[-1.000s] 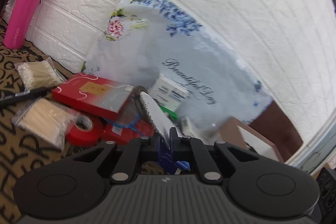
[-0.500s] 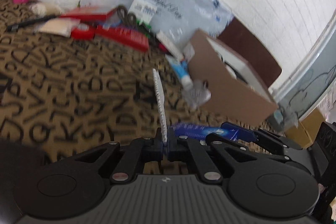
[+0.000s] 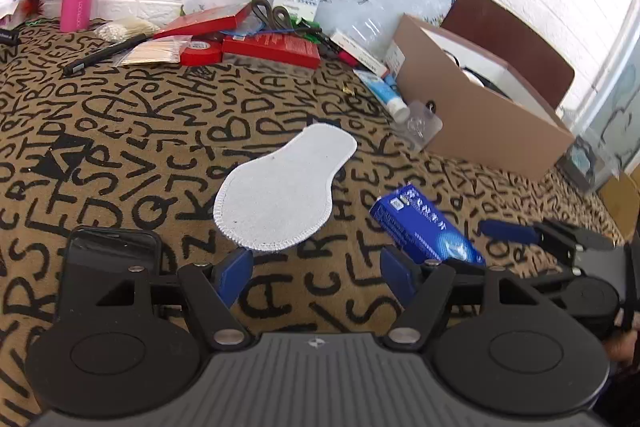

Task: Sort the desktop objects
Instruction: 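Grasp blue medicine box with right gripper while left gripper approaches white insole, then grasp white insole with left gripper while right gripper lifts blue box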

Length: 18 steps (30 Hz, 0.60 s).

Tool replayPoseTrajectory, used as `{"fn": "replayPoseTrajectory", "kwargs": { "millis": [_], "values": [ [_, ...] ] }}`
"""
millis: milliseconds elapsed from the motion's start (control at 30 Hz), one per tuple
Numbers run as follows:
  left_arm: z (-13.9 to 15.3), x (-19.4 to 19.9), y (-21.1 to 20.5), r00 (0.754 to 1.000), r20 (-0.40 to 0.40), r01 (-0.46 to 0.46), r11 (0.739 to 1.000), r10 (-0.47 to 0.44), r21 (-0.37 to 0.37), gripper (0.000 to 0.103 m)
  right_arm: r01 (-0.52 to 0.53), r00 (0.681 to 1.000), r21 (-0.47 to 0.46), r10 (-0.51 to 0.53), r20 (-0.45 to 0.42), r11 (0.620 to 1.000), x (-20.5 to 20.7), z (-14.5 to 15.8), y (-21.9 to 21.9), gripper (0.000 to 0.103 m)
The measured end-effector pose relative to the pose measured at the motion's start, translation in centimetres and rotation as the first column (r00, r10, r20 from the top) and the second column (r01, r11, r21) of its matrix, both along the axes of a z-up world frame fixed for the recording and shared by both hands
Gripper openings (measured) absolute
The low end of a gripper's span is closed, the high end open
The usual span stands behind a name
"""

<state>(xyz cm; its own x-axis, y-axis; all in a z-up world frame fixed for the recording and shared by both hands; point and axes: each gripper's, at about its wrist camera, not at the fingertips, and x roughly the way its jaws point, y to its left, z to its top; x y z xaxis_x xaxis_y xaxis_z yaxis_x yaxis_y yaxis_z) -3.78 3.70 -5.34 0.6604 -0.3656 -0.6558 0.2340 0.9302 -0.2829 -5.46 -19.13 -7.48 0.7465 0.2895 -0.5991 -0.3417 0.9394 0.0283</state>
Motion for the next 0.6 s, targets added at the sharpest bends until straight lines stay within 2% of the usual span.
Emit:
{"fn": "replayPoseTrajectory", "kwargs": {
  "millis": [100, 133, 267, 367, 433, 500, 600],
  "values": [
    [0.2, -0.3, 0.8, 0.995, -0.031, 0.095, 0.995, -0.095, -0.026, 0.073, -0.001, 1.000, -0.005, 0.001, -0.002, 1.000, 0.2, -0.1, 0.1, 0.079],
    [0.3, -0.4, 1.2, 0.994, -0.034, 0.101, 0.994, -0.102, -0.038, 0.073, -0.001, 1.000, -0.004, 0.001, -0.004, 1.000, 0.2, -0.1, 0.0, 0.079],
    [0.9, 0.6, 0.9, 0.999, 0.017, 0.047, 0.999, -0.047, 0.006, 0.074, 0.005, 1.000, 0.013, -0.004, -0.029, 1.000, 0.9, -0.6, -0.2, 0.079],
    [0.9, 2.4, 0.2, 0.998, 0.050, 0.048, 0.999, -0.048, 0.007, 0.078, 0.003, 0.999, 0.011, -0.003, -0.041, 1.000, 1.4, -0.9, 0.2, 0.079],
    [0.6, 4.1, -1.0, 0.995, 0.083, 0.052, 0.997, -0.057, 0.063, 0.081, -0.005, 0.999, 0.007, 0.005, -0.039, 1.000, 1.5, -1.0, 0.4, 0.079],
    [-0.1, 5.8, -3.0, 0.994, 0.085, 0.057, 0.987, -0.070, 0.149, 0.081, -0.004, 0.999, 0.002, 0.004, -0.050, 1.000, 1.7, -1.2, 0.6, 0.079],
    [-1.3, 8.0, -5.1, 0.993, 0.014, 0.115, 0.967, -0.121, 0.227, 0.081, 0.002, 0.998, -0.008, -0.003, -0.063, 1.000, 1.9, -1.3, 0.7, 0.079]
  ]
}}
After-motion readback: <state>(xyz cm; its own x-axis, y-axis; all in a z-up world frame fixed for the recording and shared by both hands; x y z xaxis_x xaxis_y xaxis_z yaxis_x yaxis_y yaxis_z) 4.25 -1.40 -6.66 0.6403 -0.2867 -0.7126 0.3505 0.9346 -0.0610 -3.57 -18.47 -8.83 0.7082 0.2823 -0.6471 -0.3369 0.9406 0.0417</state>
